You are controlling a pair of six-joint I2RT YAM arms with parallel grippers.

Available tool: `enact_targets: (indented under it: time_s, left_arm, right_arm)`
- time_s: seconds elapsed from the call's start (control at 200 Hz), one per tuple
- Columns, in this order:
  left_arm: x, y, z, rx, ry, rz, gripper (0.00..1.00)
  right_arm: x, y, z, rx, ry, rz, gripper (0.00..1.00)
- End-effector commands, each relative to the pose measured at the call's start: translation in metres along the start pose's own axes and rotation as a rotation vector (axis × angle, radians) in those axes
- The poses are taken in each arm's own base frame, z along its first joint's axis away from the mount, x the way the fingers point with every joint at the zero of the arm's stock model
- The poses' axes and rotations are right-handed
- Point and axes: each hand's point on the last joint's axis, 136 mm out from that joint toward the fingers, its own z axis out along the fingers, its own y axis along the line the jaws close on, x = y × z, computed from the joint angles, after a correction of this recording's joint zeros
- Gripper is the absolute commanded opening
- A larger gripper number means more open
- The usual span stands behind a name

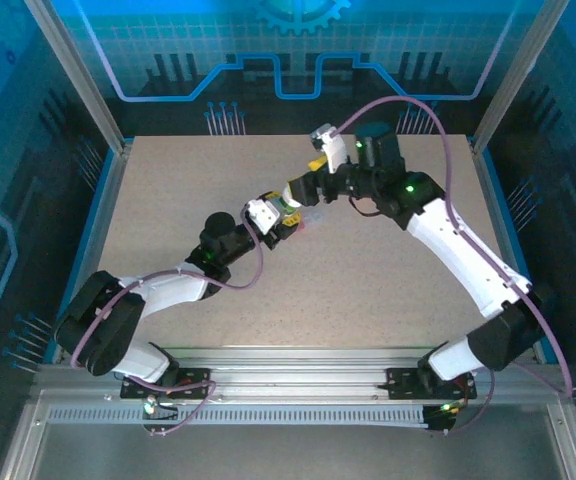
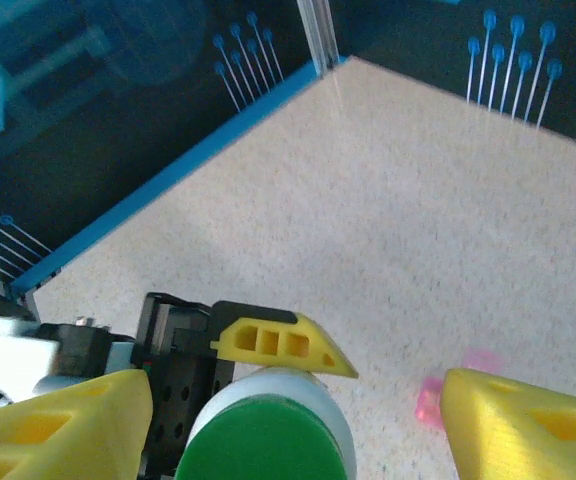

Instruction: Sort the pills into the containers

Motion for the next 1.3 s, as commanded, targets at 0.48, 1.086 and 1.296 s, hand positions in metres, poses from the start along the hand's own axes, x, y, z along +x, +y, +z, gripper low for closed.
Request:
enact_targets:
  time_s: [0.48,1.086,1.296]
  left_arm:
    - [0.002,0.009,0.004,-0.070,-0.024,0.075,0.00]
    - [-0.002,-0.001,-0.002,-0.030,-0.071,0.059,0.46]
    - [0.001,-0.005,-0.002,-0.002,-0.065,-0.005,0.64]
  right_arm:
    - [0.052,0.002,0.035,-0.042,0.280,0.228,0.69]
    - [0.044,0.018,0.021,-0.281,0.245,0.261,0.37]
    - [0.035,0.026,0.009,-0.352,0.211,0.131,0.34]
